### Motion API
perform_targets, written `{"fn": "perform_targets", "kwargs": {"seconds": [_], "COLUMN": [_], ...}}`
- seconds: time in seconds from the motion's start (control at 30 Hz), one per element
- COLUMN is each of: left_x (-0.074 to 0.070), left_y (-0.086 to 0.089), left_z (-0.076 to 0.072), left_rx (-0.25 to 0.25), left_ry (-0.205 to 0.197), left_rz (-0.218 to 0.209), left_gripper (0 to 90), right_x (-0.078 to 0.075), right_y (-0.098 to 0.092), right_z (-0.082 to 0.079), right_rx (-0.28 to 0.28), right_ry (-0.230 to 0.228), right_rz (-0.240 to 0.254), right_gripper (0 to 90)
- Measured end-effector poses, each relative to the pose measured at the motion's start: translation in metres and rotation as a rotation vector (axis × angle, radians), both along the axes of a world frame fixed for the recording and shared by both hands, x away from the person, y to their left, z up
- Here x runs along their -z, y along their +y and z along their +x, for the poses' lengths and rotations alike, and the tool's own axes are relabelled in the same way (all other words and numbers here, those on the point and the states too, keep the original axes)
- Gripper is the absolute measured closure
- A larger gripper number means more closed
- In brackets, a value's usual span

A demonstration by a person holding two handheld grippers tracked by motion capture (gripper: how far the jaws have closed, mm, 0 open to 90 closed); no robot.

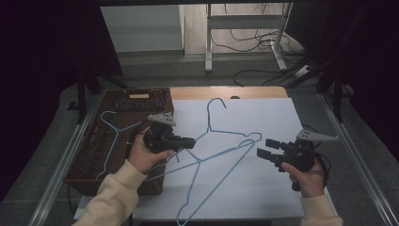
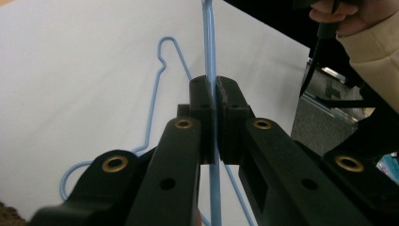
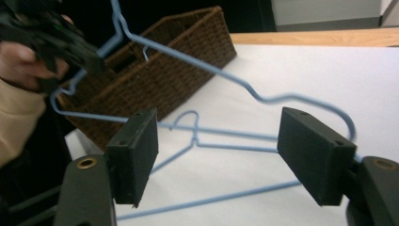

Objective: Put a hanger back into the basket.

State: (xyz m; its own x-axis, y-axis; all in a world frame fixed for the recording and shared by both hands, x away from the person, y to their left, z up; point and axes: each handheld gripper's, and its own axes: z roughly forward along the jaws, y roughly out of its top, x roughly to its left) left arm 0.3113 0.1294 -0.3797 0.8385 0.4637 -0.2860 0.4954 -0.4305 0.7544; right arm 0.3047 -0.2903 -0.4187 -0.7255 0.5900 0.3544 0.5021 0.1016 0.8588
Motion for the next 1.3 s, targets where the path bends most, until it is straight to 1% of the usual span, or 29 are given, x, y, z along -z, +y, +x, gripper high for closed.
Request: {"fn": "perform_targets", "kwargs": {"seconds": [0.03, 0.1, 0.2, 0.3, 0.43, 0.47, 0.5, 0.6, 0.63, 0.8, 0.87, 1.07, 1.13, 1.17, 1.23, 1.3], "left_x": [-0.001, -0.001, -0.003, -0.005, -0.008, -0.01, -0.01, -0.012, -0.013, -0.015, -0.016, -0.018, -0.019, -0.02, -0.021, -0.023], "left_y": [0.003, 0.005, 0.01, 0.015, 0.024, 0.03, 0.03, 0.039, 0.043, 0.05, 0.054, 0.066, 0.072, 0.077, 0.08, 0.087], "left_z": [-0.001, -0.001, -0.003, -0.005, -0.007, -0.009, -0.009, -0.009, -0.009, -0.01, -0.011, -0.013, -0.014, -0.014, -0.014, -0.015], "left_rx": [-0.004, -0.008, -0.022, -0.034, -0.053, -0.067, -0.067, -0.084, -0.095, -0.108, -0.116, -0.146, -0.157, -0.168, -0.174, -0.189], "left_ry": [0.004, 0.004, 0.005, -0.002, -0.005, -0.008, -0.008, -0.009, -0.007, -0.011, -0.012, -0.018, -0.021, -0.023, -0.024, -0.029], "left_rz": [-0.008, -0.014, -0.023, -0.039, -0.063, -0.076, -0.076, -0.098, -0.114, -0.13, -0.136, -0.16, -0.165, -0.175, -0.179, -0.185], "left_gripper": [86.8, 86.8, 86.8, 86.7, 86.8, 86.8, 86.8, 86.8, 86.8, 86.8, 86.8, 86.8, 86.8, 86.8, 86.8, 86.8], "right_x": [0.002, 0.003, 0.004, 0.005, 0.006, 0.007, 0.007, 0.008, 0.01, 0.013, 0.015, 0.016, 0.016, 0.017, 0.018, 0.019], "right_y": [0.001, 0.002, 0.001, 0.0, -0.001, -0.001, -0.001, 0.0, 0.0, 0.002, 0.003, 0.002, 0.002, 0.002, 0.002, 0.002], "right_z": [0.0, 0.001, 0.001, 0.001, 0.002, 0.002, 0.002, 0.002, 0.003, 0.004, 0.004, 0.004, 0.004, 0.005, 0.005, 0.005], "right_rx": [0.01, 0.011, 0.017, 0.025, 0.032, 0.033, 0.033, 0.033, 0.033, 0.034, 0.041, 0.048, 0.049, 0.051, 0.053, 0.054], "right_ry": [-0.001, 0.001, -0.001, -0.006, -0.001, 0.001, 0.001, 0.002, 0.004, 0.01, 0.006, 0.004, 0.003, 0.005, 0.007, 0.009], "right_rz": [-0.023, -0.034, -0.04, -0.04, -0.043, -0.051, -0.051, -0.06, -0.071, -0.094, -0.119, -0.134, -0.136, -0.139, -0.141, -0.152], "right_gripper": [26.0, 25.4, 24.7, 23.7, 23.5, 23.3, 23.3, 23.0, 22.7, 20.6, 19.4, 19.0, 19.0, 18.8, 18.7, 18.7]}}
